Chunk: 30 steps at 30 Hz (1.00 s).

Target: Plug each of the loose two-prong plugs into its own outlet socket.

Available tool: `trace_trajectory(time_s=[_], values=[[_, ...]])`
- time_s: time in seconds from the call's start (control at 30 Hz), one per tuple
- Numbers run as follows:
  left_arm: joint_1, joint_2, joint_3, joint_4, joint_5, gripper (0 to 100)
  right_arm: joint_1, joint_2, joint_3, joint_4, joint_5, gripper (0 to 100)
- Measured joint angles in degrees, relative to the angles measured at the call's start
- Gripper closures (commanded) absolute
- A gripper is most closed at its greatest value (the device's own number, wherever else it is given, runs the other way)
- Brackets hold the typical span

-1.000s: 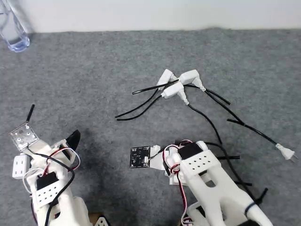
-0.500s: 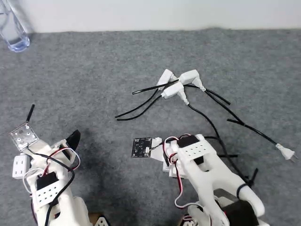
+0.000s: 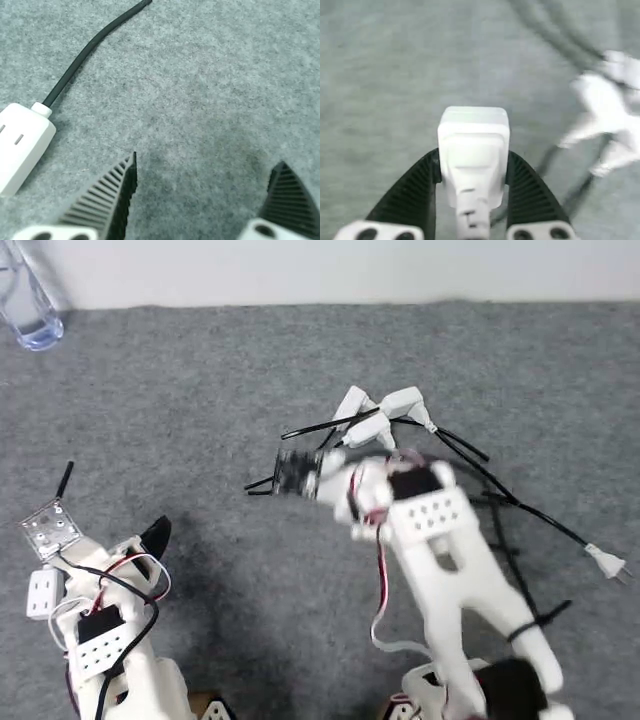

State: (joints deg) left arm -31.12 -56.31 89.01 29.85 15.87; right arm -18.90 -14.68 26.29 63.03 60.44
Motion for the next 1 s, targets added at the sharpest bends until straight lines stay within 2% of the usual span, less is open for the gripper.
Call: trace_trajectory(time_s=[0.23,0.6,0.8,1.0], values=[[0.0,0.0,0.0,0.0,0.0,61,1.8,18.3,-19.0,-4.7,0.0,99.1],[0.0,0.0,0.0,0.0,0.0,61,2.2,45.6,-47.6,-4.7,0.0,99.1],[0.0,0.0,0.0,0.0,0.0,61,3.3,50.3,-58.0,-4.7,0.0,99.1],[0.0,0.0,0.0,0.0,0.0,61,3.9,50.6,-59.9,-6.0,0.0,99.1]])
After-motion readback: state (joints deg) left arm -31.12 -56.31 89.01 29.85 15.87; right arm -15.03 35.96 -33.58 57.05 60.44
